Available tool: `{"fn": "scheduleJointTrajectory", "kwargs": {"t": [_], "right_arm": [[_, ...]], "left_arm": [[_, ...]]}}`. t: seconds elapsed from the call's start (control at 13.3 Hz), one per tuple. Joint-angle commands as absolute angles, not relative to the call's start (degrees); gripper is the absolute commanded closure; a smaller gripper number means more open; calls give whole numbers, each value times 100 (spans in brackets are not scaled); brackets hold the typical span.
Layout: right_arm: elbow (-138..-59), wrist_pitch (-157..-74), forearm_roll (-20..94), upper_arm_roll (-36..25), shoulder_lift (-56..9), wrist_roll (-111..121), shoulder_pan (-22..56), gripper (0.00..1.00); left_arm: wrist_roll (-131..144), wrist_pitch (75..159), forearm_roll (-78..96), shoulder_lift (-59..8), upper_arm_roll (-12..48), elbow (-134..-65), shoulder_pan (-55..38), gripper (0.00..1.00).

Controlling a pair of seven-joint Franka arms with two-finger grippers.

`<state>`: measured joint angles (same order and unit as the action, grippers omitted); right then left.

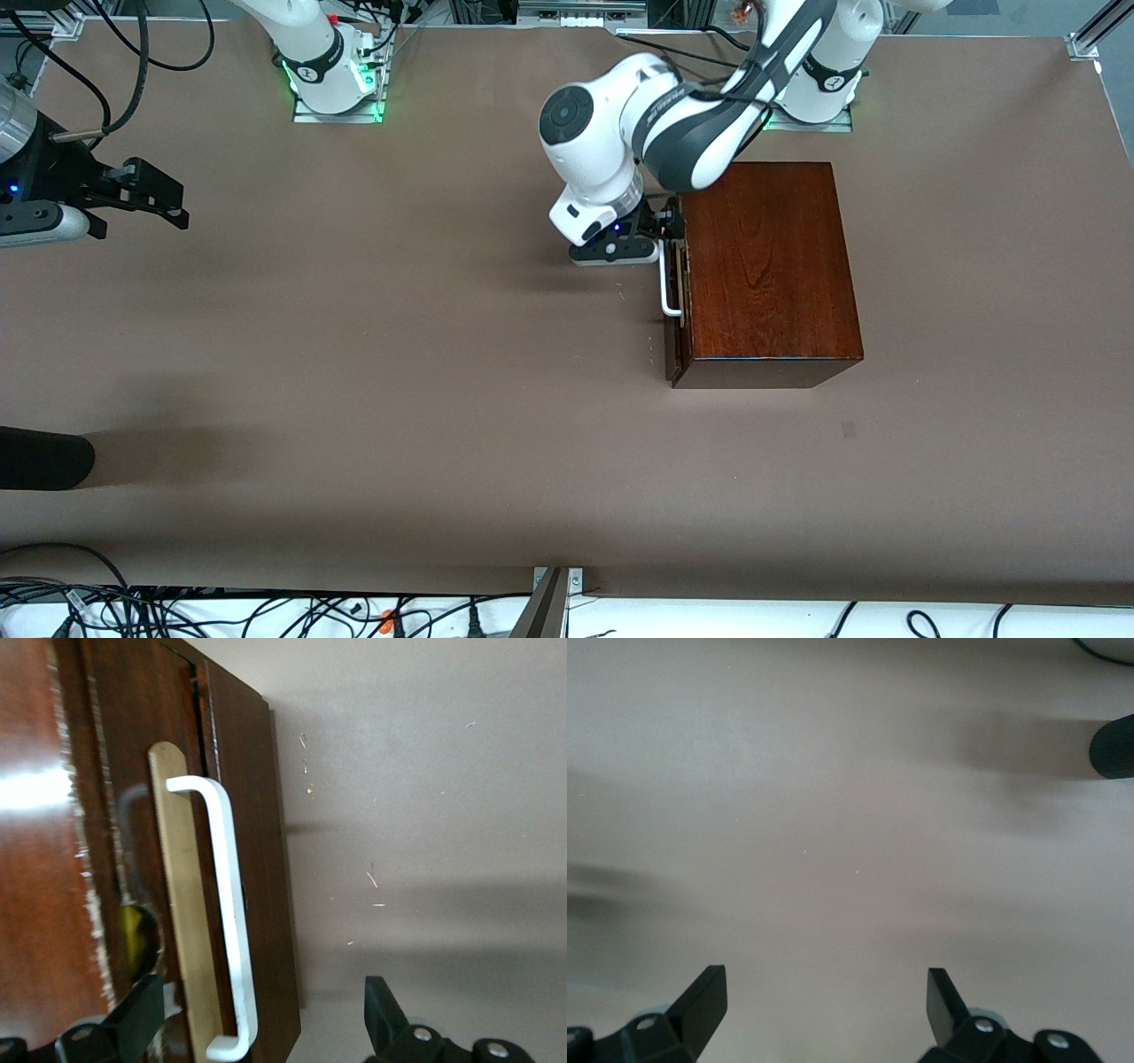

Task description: Open drawer, take yellow block, close drawer

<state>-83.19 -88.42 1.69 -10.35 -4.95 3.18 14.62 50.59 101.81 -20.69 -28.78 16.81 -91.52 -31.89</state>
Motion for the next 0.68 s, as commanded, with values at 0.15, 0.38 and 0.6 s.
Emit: {"fn": "scheduleJointTrajectory", "kwargs": {"t": [0.15, 0.38, 0.6], "right_arm": [[-8288, -8789, 97, -1037, -483, 281, 1485, 0], [-8288, -8789, 97, -1037, -483, 290, 1485, 0], [-8288, -8789, 97, -1037, -483, 290, 1485, 0]], "left_arm": [[5045, 10397, -2582, -3199, 1670, -9141, -3208, 0], [5045, 10406, -2689, -3322, 1661, -9141, -3225, 0], [5045, 10415, -2707, -3436, 1661, -9132, -3217, 0]]}}
